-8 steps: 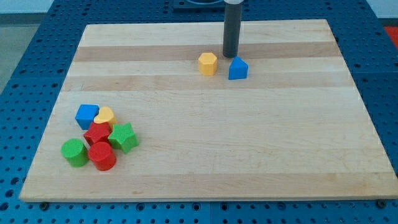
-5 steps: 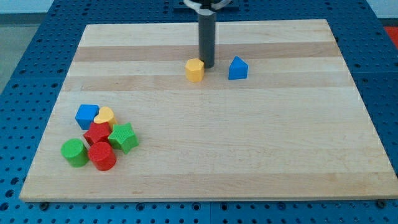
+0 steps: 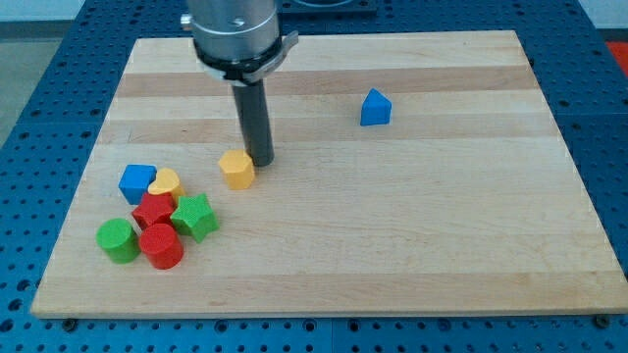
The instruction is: Slide the hexagon into the green star
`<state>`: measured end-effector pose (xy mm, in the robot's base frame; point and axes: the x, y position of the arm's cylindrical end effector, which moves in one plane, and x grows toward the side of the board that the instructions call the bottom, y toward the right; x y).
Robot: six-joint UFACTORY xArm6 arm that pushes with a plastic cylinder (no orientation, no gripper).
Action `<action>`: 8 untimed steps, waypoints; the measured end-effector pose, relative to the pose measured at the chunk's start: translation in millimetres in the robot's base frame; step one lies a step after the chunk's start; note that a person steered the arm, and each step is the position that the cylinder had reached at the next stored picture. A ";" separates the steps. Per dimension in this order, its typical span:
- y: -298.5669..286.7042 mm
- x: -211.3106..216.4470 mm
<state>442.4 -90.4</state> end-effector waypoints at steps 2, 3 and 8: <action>-23.6 30.5; -3.8 20.7; 208.6 -72.8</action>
